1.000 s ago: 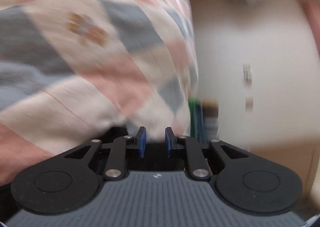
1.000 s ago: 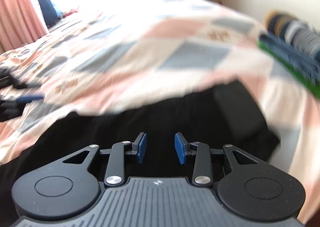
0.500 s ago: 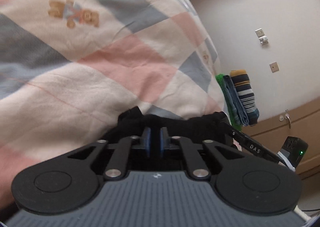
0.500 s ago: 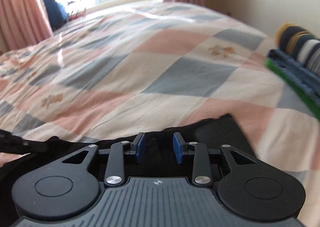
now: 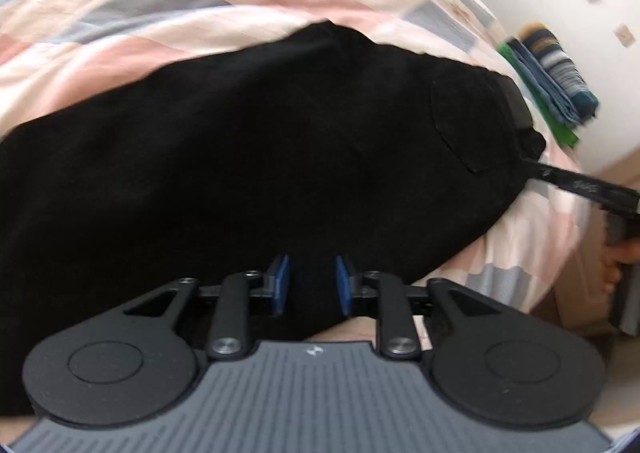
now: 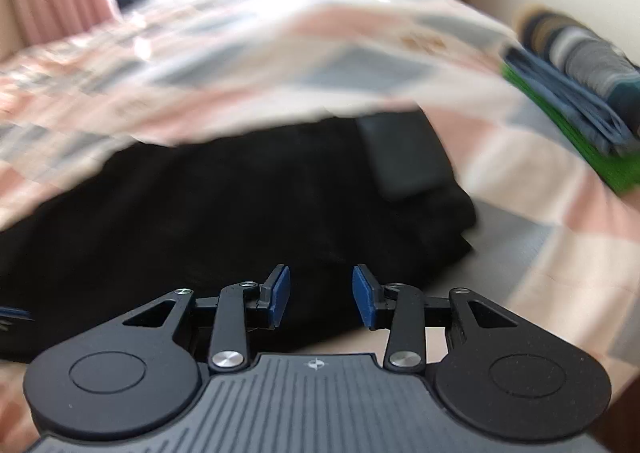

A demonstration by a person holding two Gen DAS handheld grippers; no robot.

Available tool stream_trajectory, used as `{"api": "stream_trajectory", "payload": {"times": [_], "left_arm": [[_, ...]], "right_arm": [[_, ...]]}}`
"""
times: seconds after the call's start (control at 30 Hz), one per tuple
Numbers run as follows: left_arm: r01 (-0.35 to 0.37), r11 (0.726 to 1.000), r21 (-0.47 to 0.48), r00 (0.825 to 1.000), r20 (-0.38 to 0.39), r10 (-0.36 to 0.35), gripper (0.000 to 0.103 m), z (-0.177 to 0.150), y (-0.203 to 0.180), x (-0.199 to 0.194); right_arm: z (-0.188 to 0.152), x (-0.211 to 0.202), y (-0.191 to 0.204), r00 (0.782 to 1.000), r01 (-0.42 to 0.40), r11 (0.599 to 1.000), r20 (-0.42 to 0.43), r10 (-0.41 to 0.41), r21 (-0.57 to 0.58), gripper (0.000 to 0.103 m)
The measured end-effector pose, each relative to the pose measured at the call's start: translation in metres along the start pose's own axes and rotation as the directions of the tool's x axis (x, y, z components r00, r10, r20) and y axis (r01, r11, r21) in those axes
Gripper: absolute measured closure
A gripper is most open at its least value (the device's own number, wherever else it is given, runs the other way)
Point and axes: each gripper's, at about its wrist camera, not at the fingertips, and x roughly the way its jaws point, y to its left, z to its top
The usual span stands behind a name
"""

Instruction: Fold clothes

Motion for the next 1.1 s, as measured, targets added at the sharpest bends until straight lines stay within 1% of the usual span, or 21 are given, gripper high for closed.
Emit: {"api": "stream_trajectory", "payload": {"times": [0.07, 0.1, 0.13, 0.2, 0.23, 0.27, 0.33, 0.37, 0.4, 0.43, 0.47, 0.5, 0.57, 0.63, 0.67, 0.7, 0.77, 0.83, 0.9, 1.0, 1.1], "left_arm": [[-0.092, 0.996, -0.012, 0.996, -0.017, 0.091, 0.071, -0.009, -0.004, -0.001], [-0.137, 0.99, -0.034, 0.99, -0.036, 0.135, 0.072, -0.012, -0.005, 0.0], [-0.182, 0.982, -0.056, 0.982, -0.054, 0.179, 0.072, -0.012, -0.007, -0.002], [-0.261, 0.961, -0.09, 0.962, -0.104, 0.251, 0.072, -0.012, -0.012, -0.013], [-0.29, 0.951, -0.11, 0.953, -0.126, 0.276, 0.072, -0.013, -0.014, -0.022], [-0.316, 0.94, -0.13, 0.944, -0.144, 0.297, 0.072, -0.014, -0.017, -0.031], [-0.333, 0.926, -0.178, 0.939, -0.15, 0.309, 0.07, -0.016, -0.021, -0.059], [-0.344, 0.918, -0.196, 0.936, -0.153, 0.318, 0.066, -0.02, -0.023, -0.074], [-0.362, 0.908, -0.211, 0.929, -0.158, 0.334, 0.062, -0.023, -0.026, -0.088], [-0.378, 0.898, -0.225, 0.923, -0.161, 0.349, 0.062, -0.027, -0.029, -0.102], [-0.391, 0.89, -0.237, 0.919, -0.157, 0.362, 0.062, -0.03, -0.033, -0.116], [-0.401, 0.882, -0.248, 0.915, -0.152, 0.374, 0.059, -0.033, -0.036, -0.129], [-0.414, 0.87, -0.268, 0.91, -0.141, 0.39, 0.054, -0.037, -0.042, -0.154], [-0.427, 0.86, -0.281, 0.904, -0.126, 0.408, 0.054, -0.04, -0.046, -0.178], [-0.435, 0.854, -0.285, 0.9, -0.12, 0.419, 0.054, -0.039, -0.049, -0.187], [-0.444, 0.849, -0.285, 0.896, -0.114, 0.43, 0.053, -0.035, -0.051, -0.197], [-0.46, 0.84, -0.289, 0.887, -0.096, 0.452, 0.052, -0.029, -0.053, -0.216], [-0.464, 0.837, -0.291, 0.882, -0.065, 0.467, 0.05, -0.023, -0.055, -0.232], [-0.46, 0.838, -0.292, 0.881, -0.032, 0.472, 0.046, -0.021, -0.058, -0.249], [-0.46, 0.845, -0.272, 0.876, 0.014, 0.481, 0.045, -0.022, -0.055, -0.276], [-0.467, 0.851, -0.24, 0.871, 0.037, 0.489, 0.043, -0.03, -0.046, -0.296]], "right_arm": [[-0.008, 0.018, 0.015, 0.997, -0.014, 0.998, -0.08, 0.009, -0.067, 0.051], [-0.014, 0.03, 0.023, 0.991, -0.004, 0.994, -0.133, -0.011, -0.109, 0.051], [-0.015, 0.034, 0.027, 0.988, 0.007, 0.992, -0.153, -0.027, -0.128, 0.051], [-0.012, 0.028, 0.032, 0.985, 0.014, 0.993, -0.166, -0.034, -0.118, 0.05], [-0.007, 0.021, 0.033, 0.983, 0.005, 0.996, -0.181, -0.022, -0.092, 0.051], [-0.003, 0.009, 0.034, 0.985, -0.008, 0.998, -0.173, -0.004, -0.067, 0.051], [0.002, -0.022, 0.04, 0.99, -0.039, 0.998, -0.135, 0.033, -0.045, 0.05], [0.004, -0.039, 0.044, 0.991, -0.048, 0.998, -0.124, 0.043, -0.044, 0.047], [0.005, -0.054, 0.048, 0.992, -0.049, 0.998, -0.121, 0.043, -0.043, 0.044], [0.005, -0.067, 0.052, 0.992, -0.049, 0.998, -0.122, 0.044, -0.038, 0.042], [0.004, -0.08, 0.055, 0.991, -0.051, 0.998, -0.126, 0.047, -0.032, 0.041], [0.004, -0.091, 0.059, 0.99, -0.058, 0.998, -0.129, 0.055, -0.02, 0.04], [0.007, -0.11, 0.064, 0.988, -0.076, 0.997, -0.136, 0.076, 0.002, 0.037], [0.013, -0.125, 0.071, 0.986, -0.096, 0.995, -0.14, 0.096, 0.008, 0.036], [0.016, -0.132, 0.074, 0.984, -0.105, 0.994, -0.141, 0.106, 0.011, 0.035], [0.019, -0.14, 0.078, 0.984, -0.11, 0.994, -0.139, 0.11, 0.007, 0.03], [0.021, -0.157, 0.086, 0.986, -0.116, 0.993, -0.12, 0.115, -0.005, 0.027], [0.023, -0.173, 0.095, 0.988, -0.117, 0.993, -0.098, 0.115, -0.017, 0.024], [0.023, -0.185, 0.103, 0.992, -0.1, 0.995, -0.084, 0.098, -0.021, 0.022], [0.019, -0.2, 0.116, 0.995, -0.074, 0.997, -0.068, 0.073, -0.017, 0.021], [0.01, -0.212, 0.132, 0.997, -0.042, 0.999, -0.058, 0.043, 0.007, 0.021]]}}
